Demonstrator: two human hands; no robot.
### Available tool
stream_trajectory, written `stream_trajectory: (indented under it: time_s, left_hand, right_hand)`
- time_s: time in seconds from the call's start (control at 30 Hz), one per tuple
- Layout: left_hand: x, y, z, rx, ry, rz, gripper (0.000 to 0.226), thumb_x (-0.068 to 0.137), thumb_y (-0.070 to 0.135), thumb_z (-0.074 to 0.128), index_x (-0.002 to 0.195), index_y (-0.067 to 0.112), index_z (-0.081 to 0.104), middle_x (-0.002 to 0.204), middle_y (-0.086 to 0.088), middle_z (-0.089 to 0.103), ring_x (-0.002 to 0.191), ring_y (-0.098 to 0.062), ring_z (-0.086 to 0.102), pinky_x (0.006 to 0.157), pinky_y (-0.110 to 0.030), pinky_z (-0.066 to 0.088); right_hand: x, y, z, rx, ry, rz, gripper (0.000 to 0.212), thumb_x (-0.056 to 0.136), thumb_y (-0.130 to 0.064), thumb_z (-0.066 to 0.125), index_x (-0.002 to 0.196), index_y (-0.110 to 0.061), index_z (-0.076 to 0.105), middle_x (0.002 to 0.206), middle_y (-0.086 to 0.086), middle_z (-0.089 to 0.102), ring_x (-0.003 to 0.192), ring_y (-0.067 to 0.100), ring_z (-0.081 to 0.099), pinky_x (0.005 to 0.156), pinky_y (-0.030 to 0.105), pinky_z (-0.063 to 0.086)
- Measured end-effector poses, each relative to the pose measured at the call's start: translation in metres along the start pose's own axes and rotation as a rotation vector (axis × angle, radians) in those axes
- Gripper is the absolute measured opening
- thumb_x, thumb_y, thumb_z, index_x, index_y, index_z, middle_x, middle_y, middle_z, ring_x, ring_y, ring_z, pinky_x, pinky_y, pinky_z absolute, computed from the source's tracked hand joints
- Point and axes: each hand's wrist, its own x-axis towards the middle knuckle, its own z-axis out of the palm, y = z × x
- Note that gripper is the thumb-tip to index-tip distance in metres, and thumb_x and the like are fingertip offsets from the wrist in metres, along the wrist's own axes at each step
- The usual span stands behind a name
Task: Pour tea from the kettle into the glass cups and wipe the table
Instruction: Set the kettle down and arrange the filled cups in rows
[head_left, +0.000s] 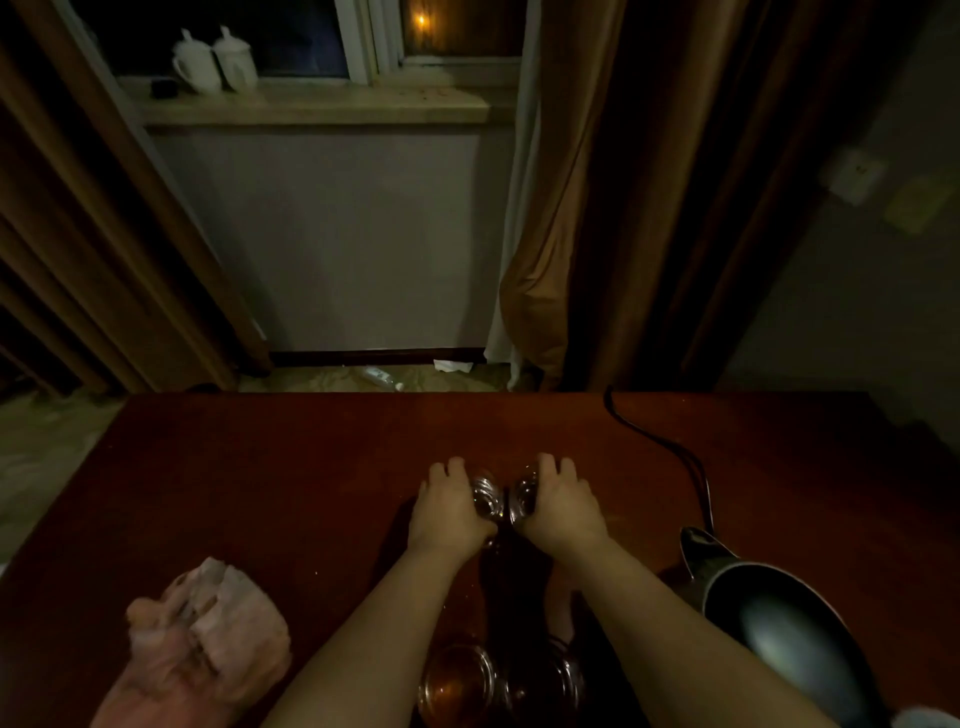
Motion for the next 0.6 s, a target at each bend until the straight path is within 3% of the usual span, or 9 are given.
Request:
stream_trajectory:
  time_s: [0.2,0.3,0.4,0.47,0.53,0.6]
  left_hand:
    - [0.001,-0.002,0.005,-0.003,0.032,-0.025,0.092,0.069,0.024,0.079,0.141,0.01,0.024,0.14,-0.01,0.035,0.129,-0.027,0.038,0.103,-0.034,0.036]
    - [-0.001,-0.003,0.003,-0.04,-0.055,-0.001,0.103,0.072,0.024,0.077,0.147,0.011,0.009,0.151,-0.013,0.02,0.138,-0.031,0.025,0.111,-0.038,0.03]
    - [-0.011,-0.009,-0.01,-0.164,-0.157,0.032,0.107,0.076,0.027,0.073,0.148,0.015,-0.005,0.157,-0.013,-0.003,0.145,-0.031,0.005,0.118,-0.042,0.015]
    - [-0.028,-0.023,-0.027,-0.215,-0.146,0.071,0.095,0.078,0.028,0.072,0.148,0.016,0.009,0.156,-0.011,0.007,0.144,-0.027,0.013,0.116,-0.035,0.018]
    - [-0.052,-0.048,-0.049,-0.195,-0.238,0.097,0.08,0.079,0.026,0.071,0.144,0.022,0.025,0.15,-0.007,0.024,0.137,-0.023,0.027,0.11,-0.031,0.027]
    - [-0.081,-0.077,-0.065,-0.113,-0.455,0.101,0.072,0.081,0.029,0.07,0.14,0.03,0.029,0.146,-0.001,0.027,0.133,-0.018,0.03,0.108,-0.029,0.031]
  right_hand:
    - [0.003,0.005,0.003,0.002,-0.039,0.012,0.076,0.079,-0.035,0.064,0.141,-0.024,0.021,0.141,0.009,0.034,0.125,0.034,0.04,0.102,0.045,0.037]
    - [-0.003,0.002,-0.001,0.007,-0.088,0.039,0.09,0.079,-0.041,0.063,0.147,-0.028,0.006,0.156,0.01,0.013,0.138,0.037,0.023,0.111,0.049,0.024]
    - [-0.025,-0.009,-0.011,0.071,0.062,-0.021,0.091,0.081,-0.043,0.061,0.148,-0.026,0.003,0.159,0.008,0.001,0.144,0.035,0.01,0.115,0.049,0.015]
    - [-0.049,-0.014,-0.016,0.144,0.167,-0.13,0.078,0.083,-0.037,0.061,0.146,-0.023,0.016,0.156,0.006,0.015,0.142,0.028,0.02,0.113,0.042,0.023]
    - [-0.078,-0.014,-0.016,0.183,0.016,-0.274,0.066,0.085,-0.033,0.06,0.141,-0.023,0.028,0.149,0.002,0.031,0.135,0.021,0.034,0.107,0.033,0.033]
    - [-0.105,-0.013,-0.008,0.097,-0.286,-0.373,0.071,0.083,-0.034,0.062,0.143,-0.03,0.024,0.149,0.001,0.028,0.133,0.021,0.035,0.107,0.033,0.034]
